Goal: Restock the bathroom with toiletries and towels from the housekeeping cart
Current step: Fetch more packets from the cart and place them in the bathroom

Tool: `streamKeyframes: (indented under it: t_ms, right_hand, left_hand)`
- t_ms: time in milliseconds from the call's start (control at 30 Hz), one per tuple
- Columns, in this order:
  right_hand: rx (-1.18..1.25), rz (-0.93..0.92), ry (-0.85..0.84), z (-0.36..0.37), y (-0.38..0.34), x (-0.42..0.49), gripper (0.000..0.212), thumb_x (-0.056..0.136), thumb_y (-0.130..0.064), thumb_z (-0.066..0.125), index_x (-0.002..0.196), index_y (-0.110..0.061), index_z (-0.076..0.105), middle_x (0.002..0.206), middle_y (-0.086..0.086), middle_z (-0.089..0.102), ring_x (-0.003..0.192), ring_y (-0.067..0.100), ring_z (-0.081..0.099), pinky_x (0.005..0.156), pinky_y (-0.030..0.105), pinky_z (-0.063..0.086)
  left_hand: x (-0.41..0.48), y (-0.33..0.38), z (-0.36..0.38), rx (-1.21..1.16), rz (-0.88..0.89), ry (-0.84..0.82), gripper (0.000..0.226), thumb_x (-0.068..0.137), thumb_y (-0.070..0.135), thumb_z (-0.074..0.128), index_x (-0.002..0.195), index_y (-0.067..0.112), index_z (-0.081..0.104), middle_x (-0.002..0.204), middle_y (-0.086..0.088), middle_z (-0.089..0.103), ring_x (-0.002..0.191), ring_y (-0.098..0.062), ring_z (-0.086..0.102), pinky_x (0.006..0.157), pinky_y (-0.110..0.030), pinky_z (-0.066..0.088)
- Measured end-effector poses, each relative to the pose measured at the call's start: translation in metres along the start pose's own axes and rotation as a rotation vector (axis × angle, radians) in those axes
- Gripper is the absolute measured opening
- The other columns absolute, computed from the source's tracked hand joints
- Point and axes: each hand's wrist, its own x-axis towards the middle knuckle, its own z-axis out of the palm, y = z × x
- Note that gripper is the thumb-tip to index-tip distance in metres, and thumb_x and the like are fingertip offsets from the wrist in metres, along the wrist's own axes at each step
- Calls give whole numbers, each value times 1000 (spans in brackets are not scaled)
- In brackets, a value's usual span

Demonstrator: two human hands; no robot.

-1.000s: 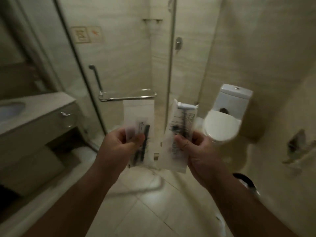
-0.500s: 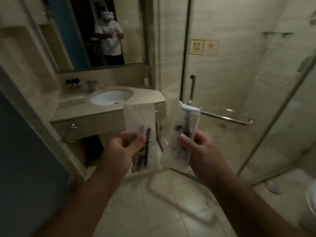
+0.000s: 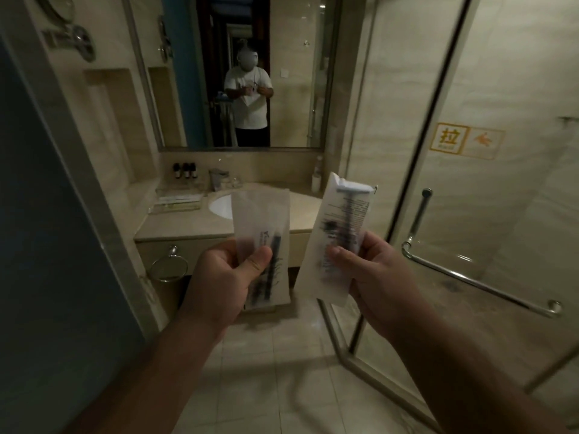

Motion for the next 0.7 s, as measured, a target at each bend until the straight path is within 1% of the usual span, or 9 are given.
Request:
streamKeyframes:
  t_ms: [67, 167, 267, 400, 433, 533, 600, 700]
  right_hand:
    - [-10, 0, -4, 18, 6, 18, 39, 77, -17, 67, 115, -15, 66, 108, 5, 74, 103, 26, 71, 84, 47, 58]
    - [-11, 17, -43, 39, 15, 45, 38, 77, -20, 67, 115, -20, 67, 110, 3, 74, 105, 24, 70, 88, 52, 57]
    - [-24, 22, -72, 55, 21, 74, 40, 76, -20, 68, 116, -19, 67, 112, 5, 73, 106, 26, 69, 90, 55, 56]
    - [-26, 44, -125, 73, 40, 114, 35, 81, -16, 68, 115, -16, 67, 112, 7, 73, 106, 27, 70, 90, 56, 56]
    - [-32, 56, -134, 78, 46, 125, 32, 83, -15, 67, 116, -16, 67, 112, 6, 73, 105, 26, 70, 90, 56, 56]
    - [-23, 85, -160, 90, 59, 163, 29, 88, -12, 66, 116, -15, 67, 111, 7, 74, 103, 27, 71, 89, 58, 56]
    - [-4, 94, -202, 97, 65, 191, 29, 87, -11, 67, 116, -14, 68, 112, 8, 74, 103, 29, 71, 88, 58, 56]
    - [10, 103, -263, 104, 70, 233, 31, 83, -14, 67, 115, -14, 68, 110, 7, 74, 103, 27, 71, 86, 53, 58]
  left_hand:
    - [17, 3, -17, 62, 43, 30, 28, 78, 36, 65, 100, 19, 72, 91, -2, 77, 88, -19, 74, 79, -44, 58]
    - [41, 5, -38, 98, 76, 78, 13, 91, 26, 62, 100, 22, 70, 90, 5, 76, 86, -11, 73, 74, -36, 57]
    - [63, 5, -56, 106, 82, 96, 12, 95, 21, 59, 102, 23, 69, 90, 9, 76, 84, -6, 72, 67, -28, 55]
    - [91, -2, -79, 80, 52, 160, 12, 93, 24, 61, 103, 23, 69, 89, 6, 76, 83, -11, 73, 61, -28, 58]
    - [98, -5, -83, 75, 44, 178, 15, 91, 27, 62, 104, 22, 69, 89, 5, 76, 83, -12, 74, 63, -30, 59]
    - [123, -6, -93, 100, 23, 233, 36, 75, 41, 64, 104, 22, 69, 89, 5, 76, 82, -14, 74, 74, -42, 58]
    - [142, -7, -99, 116, 17, 272, 36, 71, 43, 63, 101, 23, 69, 88, 4, 76, 82, -15, 74, 74, -44, 57]
    - [176, -8, -104, 147, 14, 345, 32, 73, 42, 65, 98, 22, 68, 87, 3, 76, 82, -17, 74, 71, -41, 57]
